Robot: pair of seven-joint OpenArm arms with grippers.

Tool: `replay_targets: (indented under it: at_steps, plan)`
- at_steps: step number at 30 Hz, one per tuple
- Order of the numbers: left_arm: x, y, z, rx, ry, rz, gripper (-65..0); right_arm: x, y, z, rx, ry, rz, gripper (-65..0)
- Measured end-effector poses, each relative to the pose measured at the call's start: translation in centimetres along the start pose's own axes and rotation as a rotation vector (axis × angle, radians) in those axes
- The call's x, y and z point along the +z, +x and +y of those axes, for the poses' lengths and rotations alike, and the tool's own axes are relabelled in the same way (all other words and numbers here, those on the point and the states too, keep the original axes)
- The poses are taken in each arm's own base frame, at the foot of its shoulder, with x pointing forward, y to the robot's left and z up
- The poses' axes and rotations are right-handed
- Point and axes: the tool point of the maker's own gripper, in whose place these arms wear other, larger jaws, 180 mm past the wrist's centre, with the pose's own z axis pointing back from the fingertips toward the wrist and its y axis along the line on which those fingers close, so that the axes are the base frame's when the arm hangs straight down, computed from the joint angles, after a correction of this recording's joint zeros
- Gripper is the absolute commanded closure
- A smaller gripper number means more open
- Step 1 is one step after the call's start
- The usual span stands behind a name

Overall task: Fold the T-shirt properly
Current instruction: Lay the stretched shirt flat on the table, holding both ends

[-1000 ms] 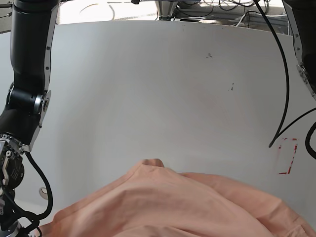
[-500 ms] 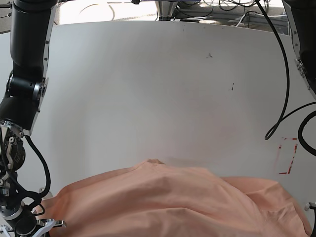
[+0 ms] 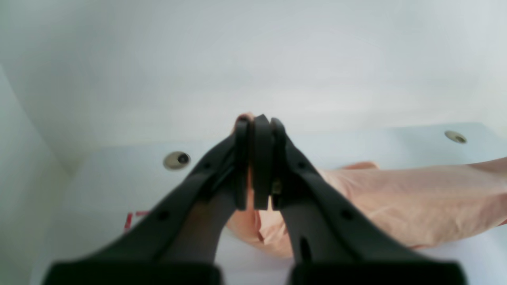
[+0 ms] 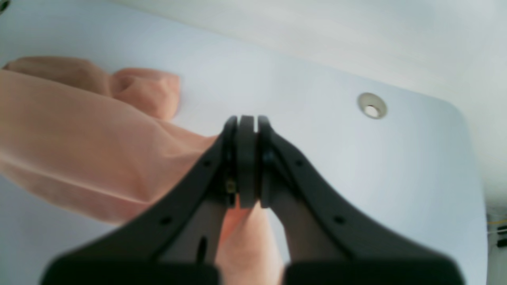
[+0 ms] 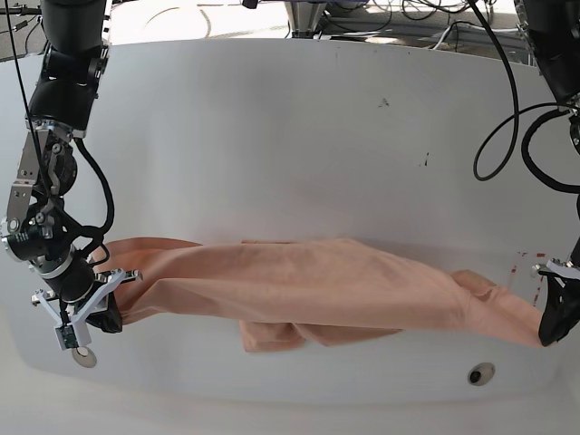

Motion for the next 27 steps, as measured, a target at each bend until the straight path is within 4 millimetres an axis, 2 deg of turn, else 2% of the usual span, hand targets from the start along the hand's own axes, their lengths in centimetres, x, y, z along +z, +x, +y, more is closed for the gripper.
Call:
replay_targets:
  at_steps: [3, 8, 12, 18, 27]
  plan:
    - [1.3, -3.0, 0.0, 0.045, 0.014, 0.05, 0.0, 0.7, -1.8, 0.9, -0.034, 0.022, -0.001, -0.6]
    - [4.2, -7.5, 1.1, 0.088, 0.071, 0.151, 0.0, 1.6, -5.8, 0.7, -0.058, -0.009, 0.077, -0.6]
    - [6.3, -10.1, 1.1, 0.086, 0.074, 0.214, 0.0, 2.3, -8.3, 1.7, -0.061, 0.004, 0.128, -0.6]
    - [9.2, -13.7, 0.9, 0.129, 0.095, 0.297, 0.0, 3.2, -11.8, 4.8, -0.113, 0.058, 0.174, -0.6]
    - [13.1, -18.1, 0.6, 0.158, 0.122, 0.451, 0.0, 5.1, -17.4, 6.5, -0.167, 0.068, 0.298, -0.6]
